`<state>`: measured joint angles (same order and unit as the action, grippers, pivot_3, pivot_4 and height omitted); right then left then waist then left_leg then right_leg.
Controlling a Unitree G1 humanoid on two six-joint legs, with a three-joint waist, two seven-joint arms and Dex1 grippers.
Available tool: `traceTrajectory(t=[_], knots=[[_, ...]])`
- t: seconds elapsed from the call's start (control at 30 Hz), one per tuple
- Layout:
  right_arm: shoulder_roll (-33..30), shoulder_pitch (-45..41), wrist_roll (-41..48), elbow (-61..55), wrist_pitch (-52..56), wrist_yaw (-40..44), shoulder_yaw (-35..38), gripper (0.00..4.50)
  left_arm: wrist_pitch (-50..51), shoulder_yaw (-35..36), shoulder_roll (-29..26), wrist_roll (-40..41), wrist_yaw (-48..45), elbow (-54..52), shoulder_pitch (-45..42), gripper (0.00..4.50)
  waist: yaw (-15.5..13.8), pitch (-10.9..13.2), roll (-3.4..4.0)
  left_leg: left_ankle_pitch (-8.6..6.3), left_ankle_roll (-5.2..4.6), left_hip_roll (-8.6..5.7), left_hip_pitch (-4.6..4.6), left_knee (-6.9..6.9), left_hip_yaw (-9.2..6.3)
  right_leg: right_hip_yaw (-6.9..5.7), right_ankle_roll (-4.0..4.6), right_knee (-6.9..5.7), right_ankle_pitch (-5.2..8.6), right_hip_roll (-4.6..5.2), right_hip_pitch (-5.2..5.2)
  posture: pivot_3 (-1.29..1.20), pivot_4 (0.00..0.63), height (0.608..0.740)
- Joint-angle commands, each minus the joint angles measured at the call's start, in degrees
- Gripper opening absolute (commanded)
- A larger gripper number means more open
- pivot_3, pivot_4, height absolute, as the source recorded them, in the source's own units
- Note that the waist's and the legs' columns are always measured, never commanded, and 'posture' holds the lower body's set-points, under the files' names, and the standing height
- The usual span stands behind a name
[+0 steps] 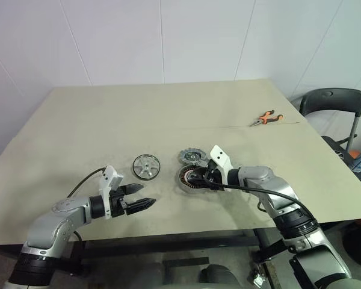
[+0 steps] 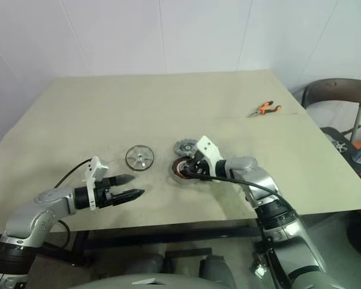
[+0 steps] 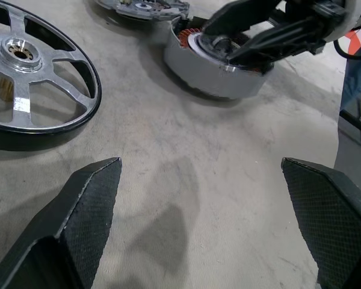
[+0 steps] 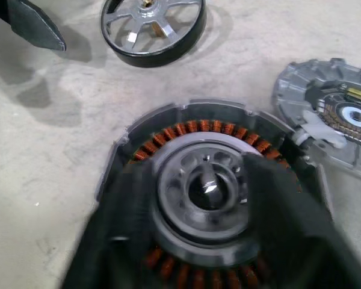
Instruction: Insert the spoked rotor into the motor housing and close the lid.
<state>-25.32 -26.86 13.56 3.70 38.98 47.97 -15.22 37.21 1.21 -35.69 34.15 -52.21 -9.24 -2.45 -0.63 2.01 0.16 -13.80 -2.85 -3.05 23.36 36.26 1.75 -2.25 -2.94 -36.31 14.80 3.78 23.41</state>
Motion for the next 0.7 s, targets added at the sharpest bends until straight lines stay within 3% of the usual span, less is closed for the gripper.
traceTrajectory(t=[0.03, 0.2, 0.47, 0.57, 0.7], knots=[[-0.51, -0.15, -0.51, 0.46, 0.68, 0.09, 0.14, 2.67, -0.18, 0.65, 0.06, -0.06, 0.23, -1.11, -1.03, 4.5, -0.01, -0.01, 0.0, 0.0, 0.0, 0.0, 0.0, 0.0, 0.0, 0.0, 0.0, 0.0, 0.0, 0.0, 0.0, 0.0, 0.0, 0.74], [-0.07, -0.63, 0.08, 0.65, 0.87, -0.31, 1.2, 2.67, 0.12, 0.67, 0.12, 0.04, 0.46, -0.97, -1.5, 4.5, -0.01, -0.01, 0.0, 0.0, 0.0, 0.0, 0.02, -0.03, 0.0, 0.0, -0.01, 0.0, -0.01, 0.0, -0.03, 0.0, 0.0, 0.74], [0.4, -2.66, 8.29, -1.59, 8.44, 1.82, 7.62, 2.67, 1.09, 1.05, 0.0, 0.51, 0.93, -1.69, -1.51, 4.5, 0.0, 0.0, 0.01, 0.0, 0.0, 0.0, 0.05, -0.03, 0.0, 0.0, -0.01, 0.0, -0.01, 0.0, -0.04, 0.0, 0.0, 0.74], [1.33, -3.82, 9.06, -0.17, 7.58, 0.29, 10.11, 2.12, 1.33, 1.16, -0.02, 0.68, 1.09, -2.12, -1.27, 4.5, 0.08, 0.0, 0.02, 0.0, 0.0, 0.0, 0.05, -0.04, 0.0, 0.0, -0.01, 0.0, -0.01, 0.0, -0.03, 0.0, 0.0, 0.74], [1.4, -3.95, 8.53, -0.93, 8.14, 0.23, 8.85, 0.74, 1.81, 1.23, -0.03, 0.96, 1.52, -3.09, -0.9, 4.5, 0.09, 0.0, 0.02, 0.0, 0.0, 0.0, 0.05, -0.04, 0.01, 0.0, -0.01, -0.01, -0.01, 0.0, -0.03, 0.0, 0.0, 0.74]])
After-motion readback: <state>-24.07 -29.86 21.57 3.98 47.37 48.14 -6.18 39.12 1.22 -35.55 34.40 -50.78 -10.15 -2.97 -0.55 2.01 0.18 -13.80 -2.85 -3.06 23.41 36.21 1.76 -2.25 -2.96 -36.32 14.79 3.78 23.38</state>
